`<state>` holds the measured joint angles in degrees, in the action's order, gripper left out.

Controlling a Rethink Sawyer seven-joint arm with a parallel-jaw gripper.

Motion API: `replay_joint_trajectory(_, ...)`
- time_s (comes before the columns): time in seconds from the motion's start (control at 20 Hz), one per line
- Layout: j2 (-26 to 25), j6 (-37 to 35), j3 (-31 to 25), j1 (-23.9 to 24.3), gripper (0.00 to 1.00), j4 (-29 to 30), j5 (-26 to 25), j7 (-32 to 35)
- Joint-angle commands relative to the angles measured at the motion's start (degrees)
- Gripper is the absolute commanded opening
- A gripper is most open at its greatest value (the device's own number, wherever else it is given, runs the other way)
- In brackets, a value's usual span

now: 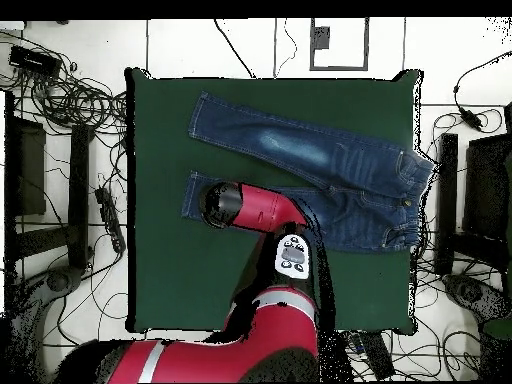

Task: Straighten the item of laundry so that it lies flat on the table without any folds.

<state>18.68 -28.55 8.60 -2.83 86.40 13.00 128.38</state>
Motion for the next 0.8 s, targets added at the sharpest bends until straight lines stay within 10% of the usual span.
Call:
replay_joint_trajectory(0.05,-6.1,0.2,-2.4,-2.7,0.0,-1.1,5.0,15.1)
replay_joint_trajectory(0.8,-8.7,-1.4,-22.1,12.2,0.0,4.7,9.0,-0.2)
